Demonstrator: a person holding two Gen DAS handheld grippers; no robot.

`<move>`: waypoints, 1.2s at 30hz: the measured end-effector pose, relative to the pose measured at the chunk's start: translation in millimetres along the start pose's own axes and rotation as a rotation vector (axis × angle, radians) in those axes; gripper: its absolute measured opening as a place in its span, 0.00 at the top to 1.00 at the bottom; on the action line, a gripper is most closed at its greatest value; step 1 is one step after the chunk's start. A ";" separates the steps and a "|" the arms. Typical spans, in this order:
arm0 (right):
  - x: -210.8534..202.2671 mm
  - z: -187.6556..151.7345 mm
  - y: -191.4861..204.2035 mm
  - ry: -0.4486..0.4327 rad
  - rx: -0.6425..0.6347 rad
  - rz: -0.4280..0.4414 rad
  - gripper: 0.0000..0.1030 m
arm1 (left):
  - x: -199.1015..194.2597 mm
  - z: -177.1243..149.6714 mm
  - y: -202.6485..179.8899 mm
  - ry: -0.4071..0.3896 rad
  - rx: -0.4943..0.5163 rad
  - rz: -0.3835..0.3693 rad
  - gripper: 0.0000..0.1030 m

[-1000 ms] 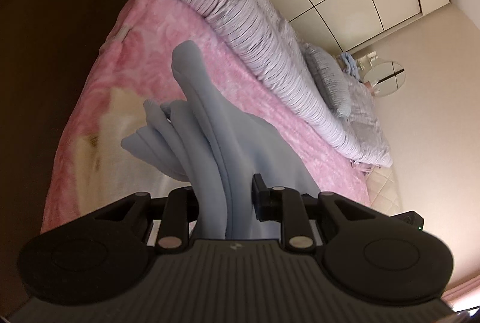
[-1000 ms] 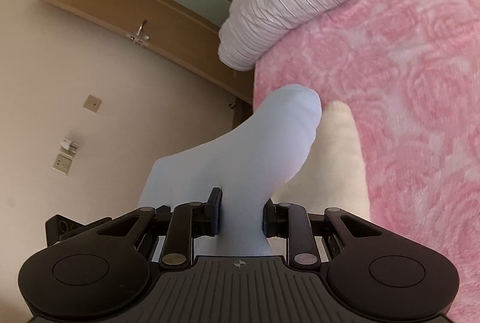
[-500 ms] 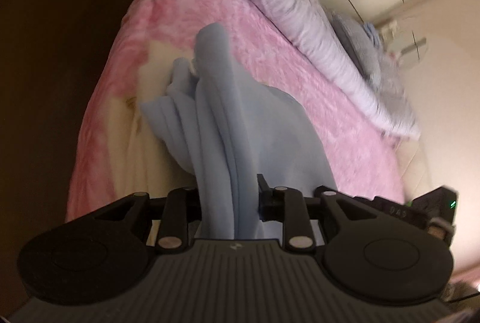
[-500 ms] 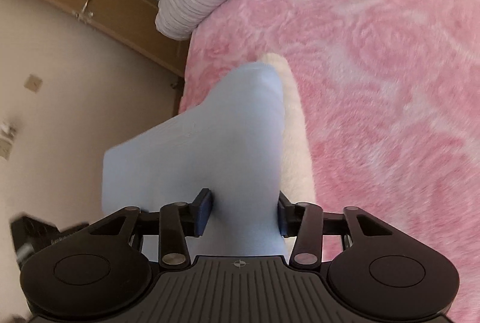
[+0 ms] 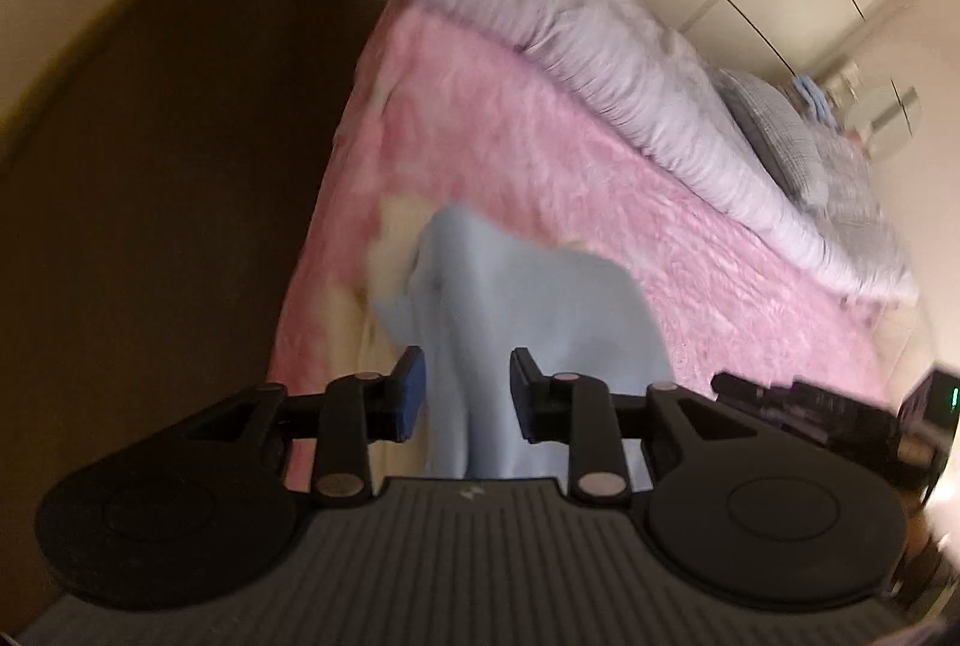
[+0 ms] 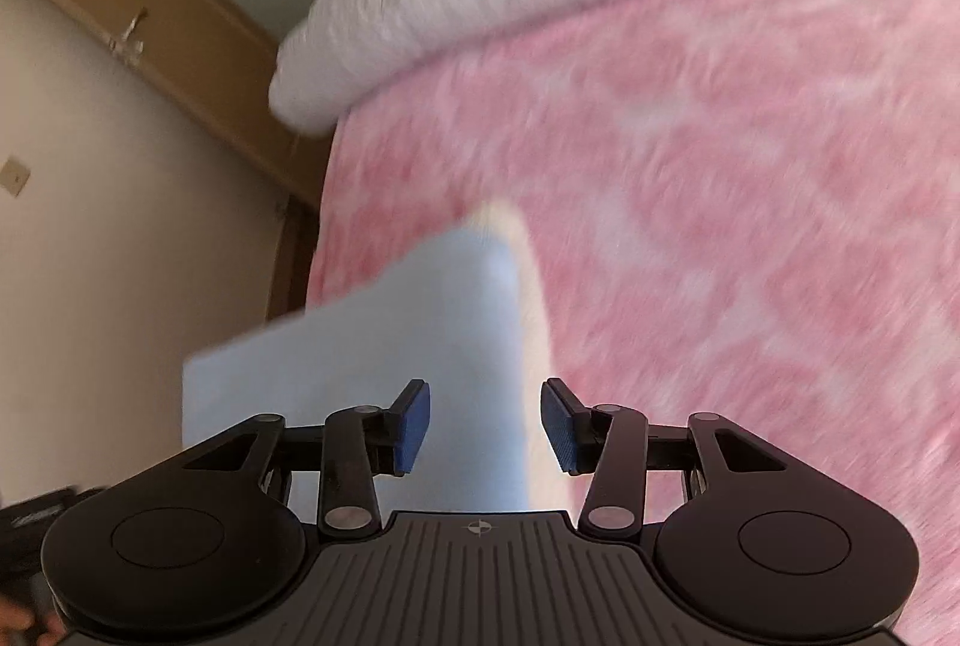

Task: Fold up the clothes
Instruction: 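Carry the sweatshirt with both grippers and lower it onto the cream towel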

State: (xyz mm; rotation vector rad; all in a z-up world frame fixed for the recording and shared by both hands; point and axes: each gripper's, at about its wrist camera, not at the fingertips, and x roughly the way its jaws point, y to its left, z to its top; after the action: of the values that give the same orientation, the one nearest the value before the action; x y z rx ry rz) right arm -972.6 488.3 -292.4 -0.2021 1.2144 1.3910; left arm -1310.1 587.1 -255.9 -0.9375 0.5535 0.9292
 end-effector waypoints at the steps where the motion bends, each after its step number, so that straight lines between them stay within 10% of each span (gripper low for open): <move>1: 0.1 5.5 2.9 0.000 -0.003 -0.001 0.59 | 3.6 4.1 -9.2 -0.002 0.050 0.003 0.88; 5: 21.8 16.1 18.7 0.031 -0.064 -0.019 0.77 | 38.9 16.5 -30.7 0.017 0.187 0.022 0.94; 13: 76.1 9.3 24.6 0.122 -0.105 -0.033 0.81 | 110.0 2.8 14.0 0.098 0.152 0.054 0.97; 18: 90.6 7.4 32.8 0.140 -0.175 -0.047 0.81 | 108.0 10.5 40.3 0.081 -0.011 -0.004 0.97; 30: -3.1 -14.5 42.4 0.073 -0.244 -0.031 0.81 | 15.8 -13.8 -9.2 0.066 0.068 0.058 0.98; 36: -11.0 -60.9 48.2 0.147 -0.307 -0.055 0.81 | 31.6 -51.8 -10.6 0.126 0.122 0.126 0.94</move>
State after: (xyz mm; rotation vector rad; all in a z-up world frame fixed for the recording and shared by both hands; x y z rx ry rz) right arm -1040.5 449.5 -285.7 -0.5567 1.1000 1.5314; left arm -1285.8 552.9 -301.1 -0.8617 0.7753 0.9419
